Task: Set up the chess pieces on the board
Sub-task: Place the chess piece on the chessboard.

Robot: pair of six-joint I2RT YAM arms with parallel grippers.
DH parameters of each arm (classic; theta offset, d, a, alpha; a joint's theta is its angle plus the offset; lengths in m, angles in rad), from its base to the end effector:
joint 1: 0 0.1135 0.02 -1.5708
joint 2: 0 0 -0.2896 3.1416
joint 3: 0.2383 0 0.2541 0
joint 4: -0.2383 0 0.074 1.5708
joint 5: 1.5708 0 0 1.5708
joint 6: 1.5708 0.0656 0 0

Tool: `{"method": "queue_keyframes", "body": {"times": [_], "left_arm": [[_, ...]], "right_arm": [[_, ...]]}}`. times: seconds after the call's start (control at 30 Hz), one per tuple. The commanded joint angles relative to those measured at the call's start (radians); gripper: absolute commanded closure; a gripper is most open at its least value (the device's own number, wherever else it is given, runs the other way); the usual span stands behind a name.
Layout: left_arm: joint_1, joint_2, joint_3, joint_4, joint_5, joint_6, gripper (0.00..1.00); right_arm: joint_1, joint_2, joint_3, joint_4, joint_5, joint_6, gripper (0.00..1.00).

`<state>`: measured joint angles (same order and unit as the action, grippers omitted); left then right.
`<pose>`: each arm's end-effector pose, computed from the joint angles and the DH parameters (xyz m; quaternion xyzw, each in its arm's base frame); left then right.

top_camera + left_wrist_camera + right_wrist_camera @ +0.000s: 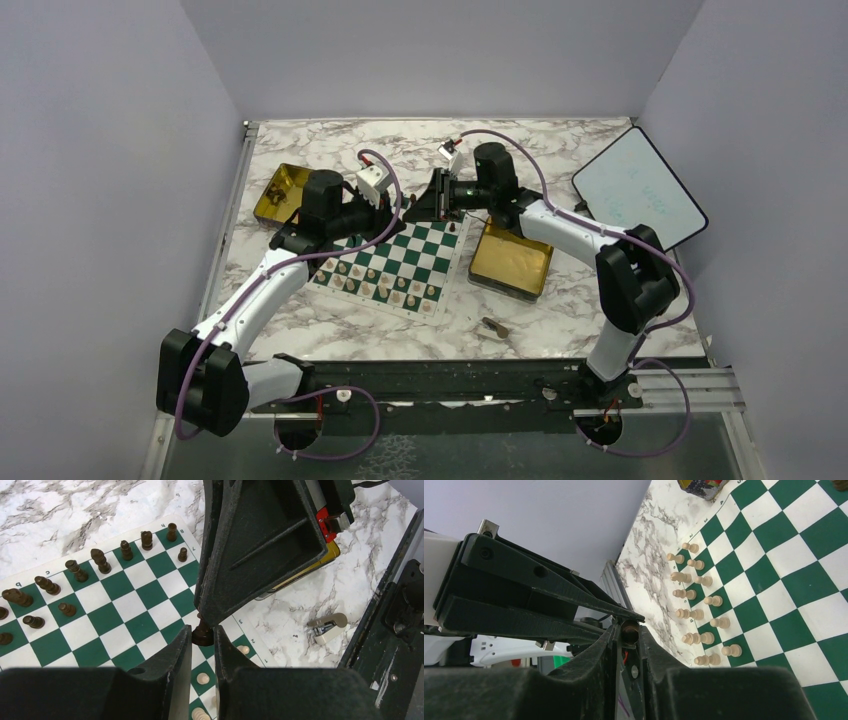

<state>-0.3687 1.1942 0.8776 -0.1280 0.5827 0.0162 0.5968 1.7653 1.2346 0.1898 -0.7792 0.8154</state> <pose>0.2510 -0.1357 0.3075 0.3054 0.7657 -0.3288 0.4608 0.3323 0.2815 0.2840 -0.1354 0.7750 0.5823 0.2048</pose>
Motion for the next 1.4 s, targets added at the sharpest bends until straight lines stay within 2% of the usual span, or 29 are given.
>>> {"method": "queue_keyframes", "body": {"times": [0.0, 0.13, 0.4, 0.47, 0.7, 0.97, 1.2, 1.37], "left_arm": [[-0.004, -0.022, -0.009, 0.032, -0.014, 0.016, 0.87], [-0.004, -0.022, -0.011, 0.031, -0.02, 0.015, 0.85], [-0.004, -0.015, -0.008, 0.032, -0.037, -0.01, 0.5], [-0.004, -0.021, -0.008, 0.029, -0.04, -0.012, 0.46], [-0.004, -0.063, -0.006, -0.049, -0.077, -0.056, 0.4], [-0.004, -0.248, -0.075, -0.107, -0.268, -0.047, 0.38], [-0.004, -0.353, -0.104, -0.114, -0.424, -0.022, 0.35], [-0.004, -0.366, -0.103, -0.111, -0.437, -0.021, 0.35]], "right_arm": [[0.006, -0.016, -0.012, 0.042, -0.022, 0.005, 0.78], [0.006, -0.021, -0.018, 0.052, -0.009, 0.005, 0.83], [0.004, -0.047, -0.025, 0.047, 0.051, -0.018, 0.86], [0.0, -0.055, -0.018, 0.017, 0.092, -0.045, 0.86], [-0.006, -0.066, 0.026, -0.111, 0.311, -0.194, 0.86], [-0.006, -0.006, 0.103, -0.264, 0.607, -0.394, 0.86], [0.013, 0.086, 0.189, -0.328, 0.768, -0.505, 0.86], [0.044, 0.143, 0.222, -0.357, 0.875, -0.56, 0.86]]}}
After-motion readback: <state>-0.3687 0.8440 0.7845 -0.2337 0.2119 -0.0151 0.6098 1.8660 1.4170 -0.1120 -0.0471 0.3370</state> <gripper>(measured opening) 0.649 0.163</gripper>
